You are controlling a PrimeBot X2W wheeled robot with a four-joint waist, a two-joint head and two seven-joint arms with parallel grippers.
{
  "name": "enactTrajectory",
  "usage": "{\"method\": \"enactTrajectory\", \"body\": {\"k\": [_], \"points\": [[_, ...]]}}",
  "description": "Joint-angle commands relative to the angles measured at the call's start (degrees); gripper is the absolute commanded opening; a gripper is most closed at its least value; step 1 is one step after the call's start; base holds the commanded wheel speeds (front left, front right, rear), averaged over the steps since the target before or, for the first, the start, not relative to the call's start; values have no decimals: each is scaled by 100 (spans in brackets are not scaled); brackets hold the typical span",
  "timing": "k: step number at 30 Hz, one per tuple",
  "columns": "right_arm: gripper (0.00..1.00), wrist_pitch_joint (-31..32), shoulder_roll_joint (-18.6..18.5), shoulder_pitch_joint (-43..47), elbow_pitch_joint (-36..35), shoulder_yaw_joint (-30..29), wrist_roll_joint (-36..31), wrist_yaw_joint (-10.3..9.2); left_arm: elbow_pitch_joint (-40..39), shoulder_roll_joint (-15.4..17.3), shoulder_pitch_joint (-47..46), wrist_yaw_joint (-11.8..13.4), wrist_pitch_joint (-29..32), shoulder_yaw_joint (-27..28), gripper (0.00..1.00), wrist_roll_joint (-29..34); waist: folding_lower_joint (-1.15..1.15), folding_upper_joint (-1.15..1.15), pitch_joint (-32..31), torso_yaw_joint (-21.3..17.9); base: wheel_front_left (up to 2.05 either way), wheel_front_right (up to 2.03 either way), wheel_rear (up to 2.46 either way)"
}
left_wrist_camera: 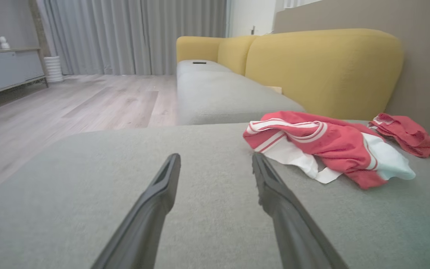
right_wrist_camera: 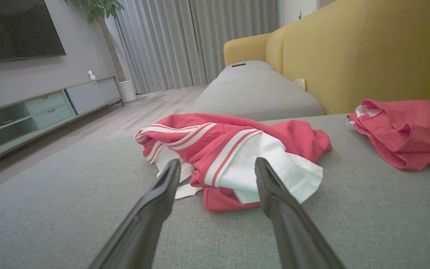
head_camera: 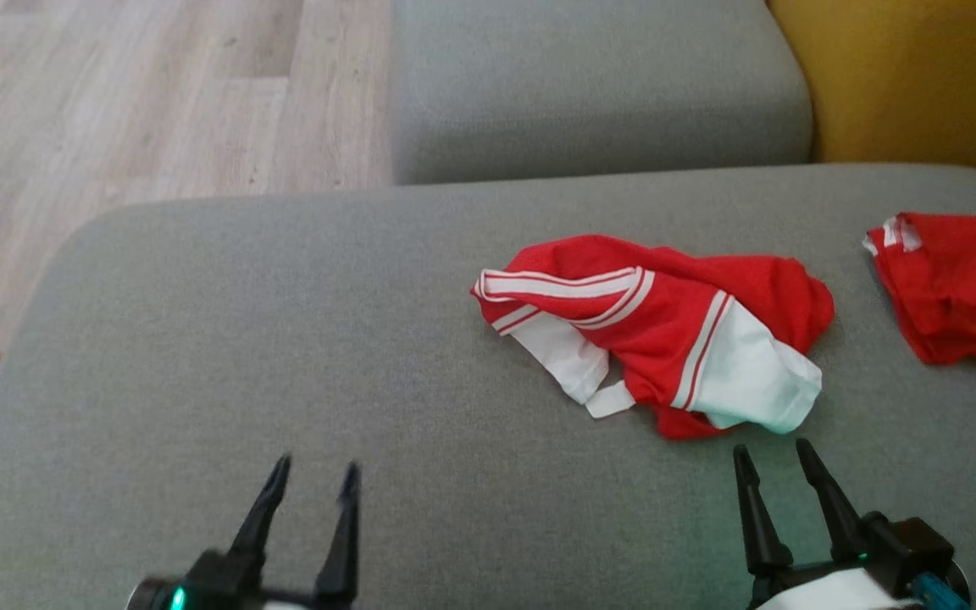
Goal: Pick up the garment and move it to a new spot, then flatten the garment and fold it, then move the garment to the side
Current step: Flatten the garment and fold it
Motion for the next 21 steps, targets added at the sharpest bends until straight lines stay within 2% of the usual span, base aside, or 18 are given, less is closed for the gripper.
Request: {"method": "enactTrajectory", "body": {"k": [1,6,12,16,17,21], "points": [[100,-22,-29,-297,-230,135,-62,37,-185,-48,-639,-66,-53,48,100,52,0,0,177,-48,0,0,0],[100,-22,-29,-480,-318,232,-136,37,142,-48,-1601,-357,-53,-497,100,75,0,0,553,-208,0,0,0],[100,-22,-29,-830,-504,411,-192,37,1072,-48,-3223,-626,-53,-1458,100,-56,0,0,1219,-559,0,0,0],[100,-22,-29,-1060,-623,477,-192,37,1896,-48,-4406,-693,-34,-2147,100,-480,0,0,1641,-798,0,0,0],[100,-22,-29,-1060,-623,477,-192,37,1896,-48,-4406,-693,-34,-2147,100,-480,0,0,1641,-798,0,0,0],[100,-22,-29,-1253,-674,575,-175,37,2664,-48,-5481,-580,279,-2730,100,-940,0,0,2023,-1039,0,0,0]]}}
